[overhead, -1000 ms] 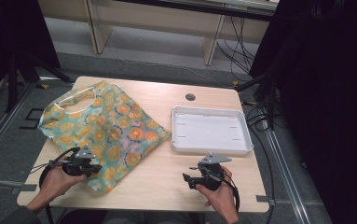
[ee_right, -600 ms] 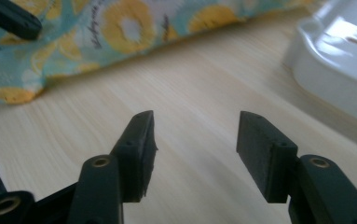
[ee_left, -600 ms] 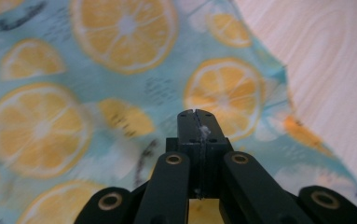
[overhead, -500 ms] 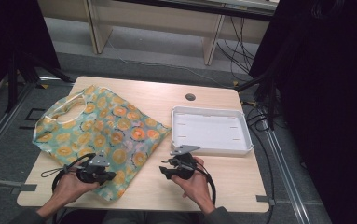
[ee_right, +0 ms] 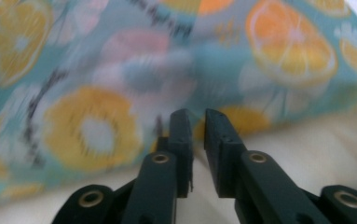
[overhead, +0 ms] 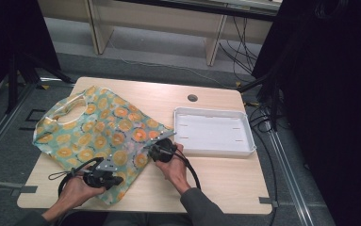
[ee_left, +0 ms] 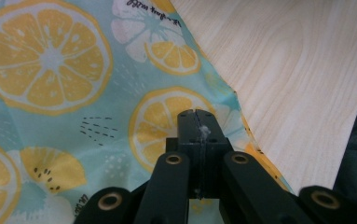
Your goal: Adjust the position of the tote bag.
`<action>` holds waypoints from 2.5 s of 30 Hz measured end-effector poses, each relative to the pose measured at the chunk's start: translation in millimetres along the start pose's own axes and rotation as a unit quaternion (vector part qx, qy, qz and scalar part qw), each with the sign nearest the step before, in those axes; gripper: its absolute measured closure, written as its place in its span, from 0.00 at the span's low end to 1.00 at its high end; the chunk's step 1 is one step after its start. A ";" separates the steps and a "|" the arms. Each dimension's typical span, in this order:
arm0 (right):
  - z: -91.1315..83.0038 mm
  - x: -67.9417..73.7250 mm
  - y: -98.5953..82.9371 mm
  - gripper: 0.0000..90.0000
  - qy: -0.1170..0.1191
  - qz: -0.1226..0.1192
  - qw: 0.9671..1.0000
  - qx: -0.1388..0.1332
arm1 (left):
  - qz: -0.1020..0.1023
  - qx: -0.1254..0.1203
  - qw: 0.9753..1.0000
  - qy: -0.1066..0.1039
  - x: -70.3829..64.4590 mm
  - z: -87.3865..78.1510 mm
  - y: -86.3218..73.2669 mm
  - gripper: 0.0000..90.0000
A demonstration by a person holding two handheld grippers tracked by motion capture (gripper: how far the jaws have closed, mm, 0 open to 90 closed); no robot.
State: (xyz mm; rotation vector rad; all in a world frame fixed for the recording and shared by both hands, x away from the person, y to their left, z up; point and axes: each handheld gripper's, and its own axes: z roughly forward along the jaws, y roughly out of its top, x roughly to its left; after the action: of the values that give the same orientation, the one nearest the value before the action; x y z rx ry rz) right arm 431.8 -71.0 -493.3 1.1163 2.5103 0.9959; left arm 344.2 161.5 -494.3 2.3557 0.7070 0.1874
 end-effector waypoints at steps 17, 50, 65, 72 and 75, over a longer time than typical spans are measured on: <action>40.5 -21.2 44.7 0.90 -0.054 0.014 0.998 0.006 | -0.016 -0.033 0.999 0.021 19.0 -30.9 3.9 0.91; 14.3 152.5 -5.0 0.52 0.078 -0.228 0.969 0.063 | -0.162 -0.017 0.962 0.217 126.9 -118.7 -79.1 0.44; -24.2 70.0 -11.6 0.99 0.040 -0.216 0.974 0.061 | -0.185 -0.039 0.952 0.240 138.3 -125.3 -91.6 0.34; -33.8 43.8 -9.4 0.99 0.017 -0.198 0.979 0.052 | -0.243 -0.001 0.944 0.221 135.4 -122.3 -95.0 0.32; -35.2 38.3 -6.2 0.99 0.005 -0.203 0.978 0.043 | -0.238 0.004 0.948 0.210 136.8 -118.5 -98.4 0.38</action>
State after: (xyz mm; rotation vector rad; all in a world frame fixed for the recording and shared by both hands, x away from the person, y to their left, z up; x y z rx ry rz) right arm 386.3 -63.8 -468.4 0.5759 2.6580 0.7859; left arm 379.7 363.3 -472.4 2.0921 1.4580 0.4775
